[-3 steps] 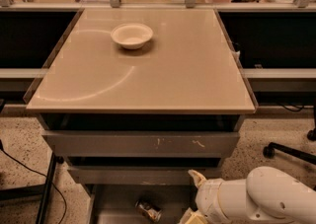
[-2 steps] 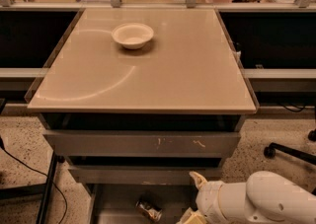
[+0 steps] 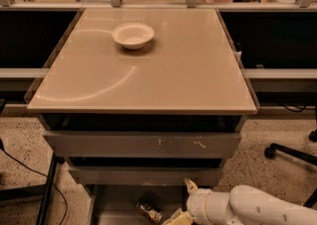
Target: Pick orange can from bottom drawer and place on counter
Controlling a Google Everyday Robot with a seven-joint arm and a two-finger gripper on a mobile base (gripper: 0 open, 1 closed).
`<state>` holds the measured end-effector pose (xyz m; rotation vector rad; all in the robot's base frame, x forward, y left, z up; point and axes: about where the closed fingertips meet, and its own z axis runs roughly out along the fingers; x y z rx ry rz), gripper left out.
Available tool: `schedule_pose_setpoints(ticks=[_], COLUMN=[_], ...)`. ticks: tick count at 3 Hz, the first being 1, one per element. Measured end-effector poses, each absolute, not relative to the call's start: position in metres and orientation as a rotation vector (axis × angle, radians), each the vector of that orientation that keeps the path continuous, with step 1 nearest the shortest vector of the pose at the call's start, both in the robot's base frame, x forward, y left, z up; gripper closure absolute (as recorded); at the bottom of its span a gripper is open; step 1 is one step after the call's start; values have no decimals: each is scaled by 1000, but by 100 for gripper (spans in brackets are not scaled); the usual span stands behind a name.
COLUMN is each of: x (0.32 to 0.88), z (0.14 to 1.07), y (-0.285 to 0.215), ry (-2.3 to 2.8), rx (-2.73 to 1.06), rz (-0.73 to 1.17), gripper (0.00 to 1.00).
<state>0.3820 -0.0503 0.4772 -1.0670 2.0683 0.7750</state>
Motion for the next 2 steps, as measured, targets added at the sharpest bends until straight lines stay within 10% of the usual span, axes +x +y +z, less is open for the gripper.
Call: schedule_pose_setpoints(ticks=[2], x=[379], z=[433], y=[-40], ry=[2085], rx=[-982], rz=[831], gripper=[0])
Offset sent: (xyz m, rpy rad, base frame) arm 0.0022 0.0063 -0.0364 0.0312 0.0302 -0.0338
